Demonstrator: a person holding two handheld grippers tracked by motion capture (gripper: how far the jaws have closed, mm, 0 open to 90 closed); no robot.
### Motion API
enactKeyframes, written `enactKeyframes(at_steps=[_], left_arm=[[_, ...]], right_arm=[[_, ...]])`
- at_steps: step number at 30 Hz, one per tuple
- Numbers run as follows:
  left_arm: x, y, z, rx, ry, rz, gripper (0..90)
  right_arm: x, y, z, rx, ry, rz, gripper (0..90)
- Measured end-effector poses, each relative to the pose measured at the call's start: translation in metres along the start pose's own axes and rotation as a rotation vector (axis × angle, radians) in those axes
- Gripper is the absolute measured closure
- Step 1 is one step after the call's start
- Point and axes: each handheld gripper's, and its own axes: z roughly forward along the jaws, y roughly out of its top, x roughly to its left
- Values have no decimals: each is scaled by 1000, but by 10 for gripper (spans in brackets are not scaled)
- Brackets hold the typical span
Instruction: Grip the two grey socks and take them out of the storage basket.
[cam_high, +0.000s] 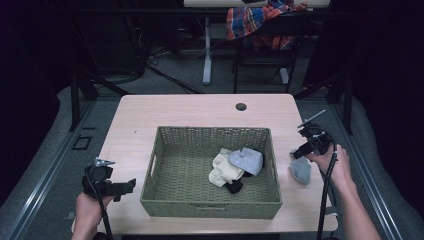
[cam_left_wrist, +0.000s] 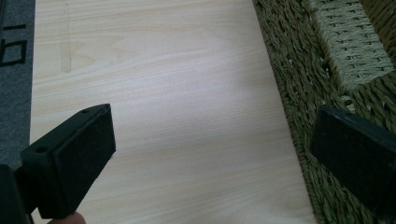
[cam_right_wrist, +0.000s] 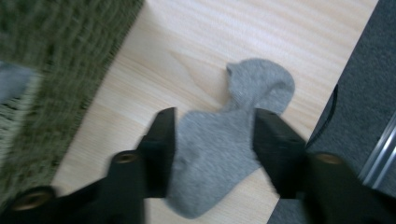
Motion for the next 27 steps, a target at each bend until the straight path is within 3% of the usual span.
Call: enactKeyframes(at_steps=[2,3,5,8,16,27], left_arm=[[0,0,0,0,1,0,6],[0,0,0,0,1,-1,6],[0,0,0,0,1,-1,6],[0,0,0,4,1,0,6],[-1,0,1,3,3,1,6],[-1,0,1,4,4,2,6]], right_arm=[[0,0,-4,-9,10,-1,355],[1,-1,-18,-50,24,-4,287],[2,-1,-22,-68,27,-2,275],[7,1,-42,-116,41,-12,214],[17,16,-55,-53,21,-72,146],[45,46,-88,-48,7,-177,69]])
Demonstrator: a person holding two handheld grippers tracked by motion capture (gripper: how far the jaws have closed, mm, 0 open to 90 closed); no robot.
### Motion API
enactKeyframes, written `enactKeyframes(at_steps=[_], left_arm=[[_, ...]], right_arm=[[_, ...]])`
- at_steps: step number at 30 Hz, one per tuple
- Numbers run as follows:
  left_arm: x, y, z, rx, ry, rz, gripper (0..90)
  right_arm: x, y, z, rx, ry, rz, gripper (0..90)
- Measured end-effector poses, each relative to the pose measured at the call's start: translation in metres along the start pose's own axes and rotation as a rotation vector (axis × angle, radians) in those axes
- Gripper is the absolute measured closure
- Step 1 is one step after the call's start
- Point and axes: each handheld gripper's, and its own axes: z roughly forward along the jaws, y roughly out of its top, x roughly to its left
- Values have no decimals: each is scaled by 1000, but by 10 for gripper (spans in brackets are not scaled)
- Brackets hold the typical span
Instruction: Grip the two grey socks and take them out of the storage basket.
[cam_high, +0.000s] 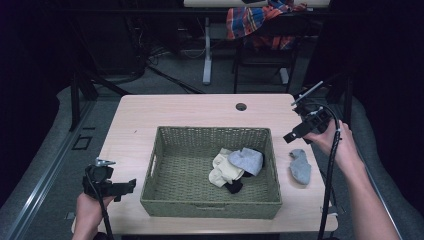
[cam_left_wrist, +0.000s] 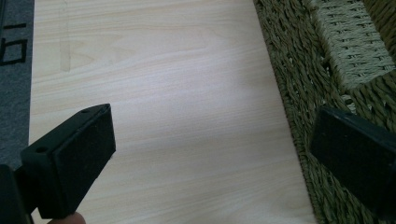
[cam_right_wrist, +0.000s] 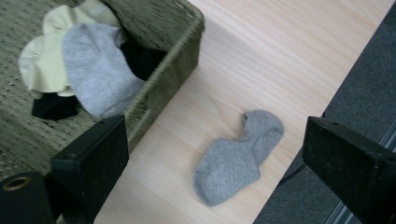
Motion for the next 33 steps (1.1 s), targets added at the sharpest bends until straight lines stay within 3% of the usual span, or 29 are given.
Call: enactKeyframes(at_steps=[6,10,20,25,33], left_arm=[[0,0,0,1,-1,1,6],[-1,0,0,1,-2,2,6],[-1,2,1,-5,-2,3,6],[-1,2,1,-5,-3,6,6],[-1,2,1,-7,-3,6,6]], right_arm=[[16,21,-11,10,1,-58,45],[29,34,-8,22,11,-86,37],[59,58,13,71,52,-160,36],[66,63,20,72,57,-179,40],[73,59,48,61,103,-179,64]])
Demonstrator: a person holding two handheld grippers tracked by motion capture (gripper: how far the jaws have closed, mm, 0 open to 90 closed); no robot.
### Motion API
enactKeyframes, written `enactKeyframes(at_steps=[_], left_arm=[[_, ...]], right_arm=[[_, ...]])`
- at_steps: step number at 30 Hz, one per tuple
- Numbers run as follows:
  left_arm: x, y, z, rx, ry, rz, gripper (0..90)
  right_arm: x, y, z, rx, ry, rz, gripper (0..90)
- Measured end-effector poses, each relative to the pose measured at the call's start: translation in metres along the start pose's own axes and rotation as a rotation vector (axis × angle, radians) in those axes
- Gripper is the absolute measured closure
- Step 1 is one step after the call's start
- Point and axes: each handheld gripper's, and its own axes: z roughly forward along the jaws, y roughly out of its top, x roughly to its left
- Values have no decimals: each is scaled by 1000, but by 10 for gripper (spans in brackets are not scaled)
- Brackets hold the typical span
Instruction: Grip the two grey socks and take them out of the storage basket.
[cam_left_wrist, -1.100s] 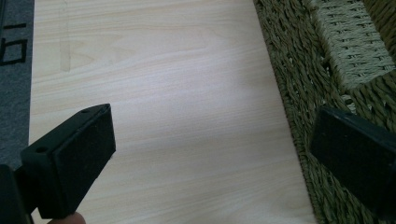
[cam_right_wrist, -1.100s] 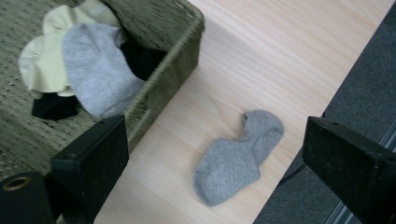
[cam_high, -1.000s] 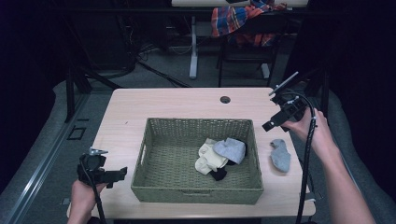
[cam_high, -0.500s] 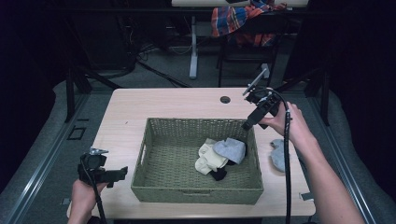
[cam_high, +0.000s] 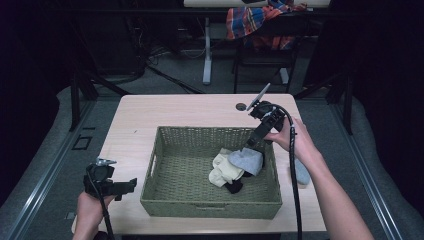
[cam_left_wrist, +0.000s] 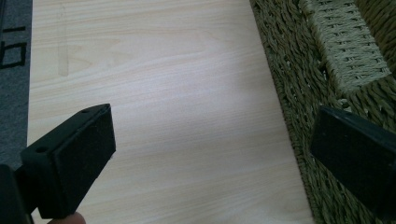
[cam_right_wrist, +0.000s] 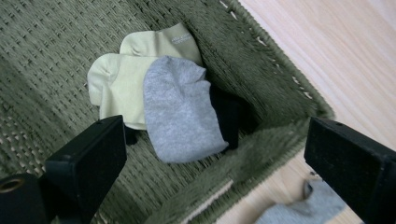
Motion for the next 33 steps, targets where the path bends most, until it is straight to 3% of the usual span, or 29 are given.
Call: enactKeyframes(at_steps=[6,8,12,14,19,22,29,33], left_arm=[[0,0,0,1,1,-1,6],[0,0,0,1,0,0,6],[0,0,0,1,0,-3,7],[0,0,0,1,0,-2,6],[0,0,0,2,0,-3,6],[0,0,0,1,-1,-2,6],[0,0,0,2,-1,-1,6],[0,0,0,1,0,-2,6]], right_arm=[[1,-5,17,-18,27,21,79],[1,-8,25,-32,41,29,125],[3,-12,34,-30,24,35,157],[4,-15,44,-35,20,65,247],[5,-15,58,20,-6,54,344],[7,-15,66,22,-20,67,377],[8,-12,77,81,-27,61,465],[9,-11,81,110,-35,53,618]])
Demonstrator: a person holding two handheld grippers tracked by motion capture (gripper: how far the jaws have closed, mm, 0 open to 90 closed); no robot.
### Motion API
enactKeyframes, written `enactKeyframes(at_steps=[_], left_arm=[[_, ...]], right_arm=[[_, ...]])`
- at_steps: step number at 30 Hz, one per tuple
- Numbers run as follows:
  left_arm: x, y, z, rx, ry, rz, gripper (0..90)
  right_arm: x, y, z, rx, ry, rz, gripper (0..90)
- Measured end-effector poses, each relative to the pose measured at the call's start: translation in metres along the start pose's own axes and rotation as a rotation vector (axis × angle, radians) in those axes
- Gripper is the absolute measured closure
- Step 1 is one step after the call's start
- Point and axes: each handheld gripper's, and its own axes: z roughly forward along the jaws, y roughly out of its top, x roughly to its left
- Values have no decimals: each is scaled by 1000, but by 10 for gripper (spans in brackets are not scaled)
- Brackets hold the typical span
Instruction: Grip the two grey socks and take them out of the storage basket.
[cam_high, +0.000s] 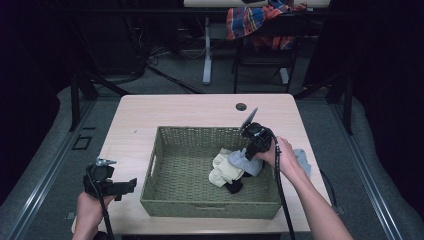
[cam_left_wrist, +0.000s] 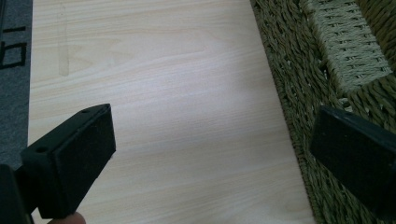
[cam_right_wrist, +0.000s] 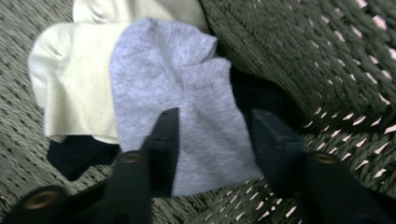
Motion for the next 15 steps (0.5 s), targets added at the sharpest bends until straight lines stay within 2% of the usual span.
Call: enactKeyframes(at_steps=[3,5,10,11,14,15], left_arm=[[0,0,0,-1,0,0,6],[0,0,0,1,-1,1,7],[0,0,0,0,0,0,7],[0,0,0,1,-1,1,7],[0,0,0,1,-1,0,7],[0,0,0,1,-1,1,7]], right_arm=[[0,0,1,24,8,-1,776],[-1,0,-1,29,14,-15,827],[1,0,-11,15,32,-25,859],[2,1,-18,9,37,-28,859],[2,3,-25,3,43,-32,859],[4,4,-31,-17,44,-24,859]])
